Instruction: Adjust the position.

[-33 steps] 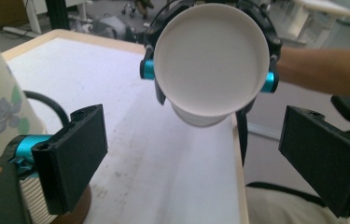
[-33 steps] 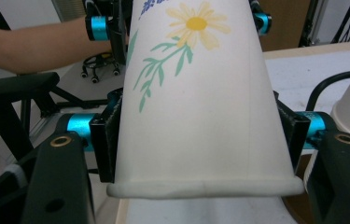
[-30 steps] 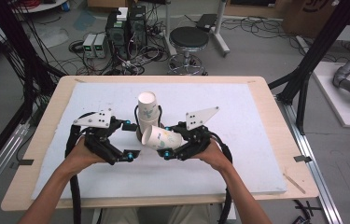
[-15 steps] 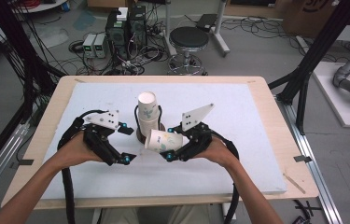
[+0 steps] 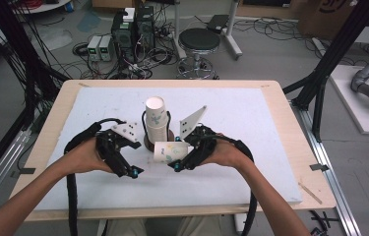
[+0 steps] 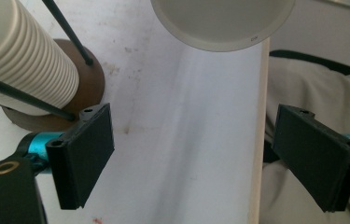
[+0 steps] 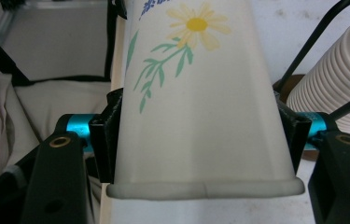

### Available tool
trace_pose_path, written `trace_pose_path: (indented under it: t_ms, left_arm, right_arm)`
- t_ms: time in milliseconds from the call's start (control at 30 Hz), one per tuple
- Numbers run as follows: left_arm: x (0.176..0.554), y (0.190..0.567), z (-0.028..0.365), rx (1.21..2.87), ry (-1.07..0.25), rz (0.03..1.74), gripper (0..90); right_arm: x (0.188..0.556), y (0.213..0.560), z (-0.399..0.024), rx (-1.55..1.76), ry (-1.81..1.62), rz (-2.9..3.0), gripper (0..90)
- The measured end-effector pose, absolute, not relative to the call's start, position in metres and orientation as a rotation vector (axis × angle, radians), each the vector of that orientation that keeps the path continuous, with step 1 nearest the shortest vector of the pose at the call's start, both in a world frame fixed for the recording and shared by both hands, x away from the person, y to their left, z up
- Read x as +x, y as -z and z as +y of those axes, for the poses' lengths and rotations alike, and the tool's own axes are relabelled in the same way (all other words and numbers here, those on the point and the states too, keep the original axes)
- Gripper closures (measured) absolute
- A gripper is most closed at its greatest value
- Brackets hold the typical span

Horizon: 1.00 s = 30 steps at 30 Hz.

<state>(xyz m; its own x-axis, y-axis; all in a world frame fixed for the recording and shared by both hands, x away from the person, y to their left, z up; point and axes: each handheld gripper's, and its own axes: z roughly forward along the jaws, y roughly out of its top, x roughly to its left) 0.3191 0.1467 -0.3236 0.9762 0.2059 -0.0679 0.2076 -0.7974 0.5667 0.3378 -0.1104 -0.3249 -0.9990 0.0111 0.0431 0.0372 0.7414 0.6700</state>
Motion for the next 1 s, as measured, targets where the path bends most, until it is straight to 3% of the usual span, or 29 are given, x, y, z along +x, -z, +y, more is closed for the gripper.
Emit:
trace_pose_path:
  t_ms: [467,1000]
  left_arm:
    - [0.322,0.324,0.139,2.624,0.025,0.288,13.1]
    - [0.325,0.324,0.126,2.671,0.028,0.257,13.9]
  right_arm:
    - [0.338,0.327,-0.087,0.043,0.82,-3.024,34.1]
    - [0.338,0.327,-0.082,0.075,0.767,-3.037,34.2]
